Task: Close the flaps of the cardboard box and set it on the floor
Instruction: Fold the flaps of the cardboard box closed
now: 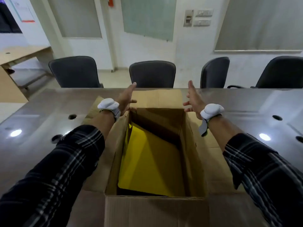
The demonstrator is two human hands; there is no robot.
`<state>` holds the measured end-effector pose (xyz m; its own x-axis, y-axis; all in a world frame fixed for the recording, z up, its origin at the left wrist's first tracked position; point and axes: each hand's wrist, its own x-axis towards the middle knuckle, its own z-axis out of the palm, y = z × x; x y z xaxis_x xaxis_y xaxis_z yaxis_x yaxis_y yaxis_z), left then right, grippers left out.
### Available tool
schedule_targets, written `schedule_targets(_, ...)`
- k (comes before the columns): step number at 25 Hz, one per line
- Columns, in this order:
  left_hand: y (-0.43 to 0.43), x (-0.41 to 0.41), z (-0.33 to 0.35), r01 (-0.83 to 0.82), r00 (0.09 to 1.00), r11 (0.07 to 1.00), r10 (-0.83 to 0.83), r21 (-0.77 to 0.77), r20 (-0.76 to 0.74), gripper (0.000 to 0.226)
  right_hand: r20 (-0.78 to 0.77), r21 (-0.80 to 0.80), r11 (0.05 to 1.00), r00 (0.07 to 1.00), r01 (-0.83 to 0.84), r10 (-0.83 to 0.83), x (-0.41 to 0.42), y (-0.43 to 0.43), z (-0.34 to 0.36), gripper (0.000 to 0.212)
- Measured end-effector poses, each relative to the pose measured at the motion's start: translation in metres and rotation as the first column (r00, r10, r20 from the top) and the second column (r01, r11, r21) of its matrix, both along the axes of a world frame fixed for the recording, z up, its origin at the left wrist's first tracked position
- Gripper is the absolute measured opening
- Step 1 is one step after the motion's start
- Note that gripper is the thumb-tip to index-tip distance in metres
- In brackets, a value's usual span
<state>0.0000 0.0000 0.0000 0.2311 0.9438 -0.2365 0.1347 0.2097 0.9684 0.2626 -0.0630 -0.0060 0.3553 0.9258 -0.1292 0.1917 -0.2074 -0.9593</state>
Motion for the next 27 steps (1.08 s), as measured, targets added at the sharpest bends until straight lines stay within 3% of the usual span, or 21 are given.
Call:
schedule_targets(4, 0.004, -0.010, -0.001, -0.055, 0.998, 0.993, 0.053, -0.108, -0.023, 0.084, -0.025, -0.085, 0.996, 0.999, 0.024, -0.026, -0.005, 0.004, 0.003, 0.101)
schedule_targets(9, -0.003, -0.011, 0.000, -0.104, 0.989, 0.988, 0.114, -0.110, 0.089, 0.077, -0.001, -0.147, 0.989, 1.000, 0.027, -0.027, 0.003, 0.003, 0.011, 0.106)
schedule_targets(13, 0.000, -0.023, -0.036, -0.182, 0.966, 0.962, 0.213, -0.203, 0.143, 0.076, -0.194, -0.159, 0.985, 0.976, 0.066, -0.097, -0.003, -0.002, -0.016, 0.084)
schedule_targets(16, 0.004, -0.028, -0.038, -0.175, 0.961, 0.963, 0.212, -0.203, 0.177, 0.065, -0.297, -0.155, 0.980, 0.940, 0.123, -0.165, 0.009, -0.004, -0.019, 0.086)
schedule_targets(19, 0.006, -0.038, -0.034, -0.094, 0.994, 0.987, 0.100, -0.131, 0.043, 0.049, -0.179, -0.178, 0.979, 0.975, 0.097, -0.129, 0.021, -0.002, -0.019, 0.062)
schedule_targets(21, 0.005, -0.048, -0.030, 0.040, 0.974, 0.999, -0.032, 0.031, -0.224, 0.039, 0.122, -0.165, 0.986, 0.992, 0.029, -0.009, 0.032, -0.001, -0.020, 0.055)
schedule_targets(23, 0.001, -0.057, -0.031, 0.304, 0.781, 0.916, -0.082, 0.262, -0.619, 0.034, 0.419, -0.085, 0.996, 0.906, -0.026, 0.060, 0.035, -0.009, -0.019, 0.050)
schedule_targets(24, -0.001, -0.057, -0.032, 0.426, 0.657, 0.854, -0.064, 0.299, -0.751, 0.032, 0.478, -0.060, 0.997, 0.875, -0.054, 0.076, 0.034, -0.012, -0.018, 0.048)
schedule_targets(27, -0.019, -0.049, -0.040, 0.627, 0.359, 0.733, 0.029, 0.264, -0.933, 0.032, 0.597, -0.043, 0.988, 0.789, -0.152, 0.147, 0.016, -0.033, -0.011, 0.043)
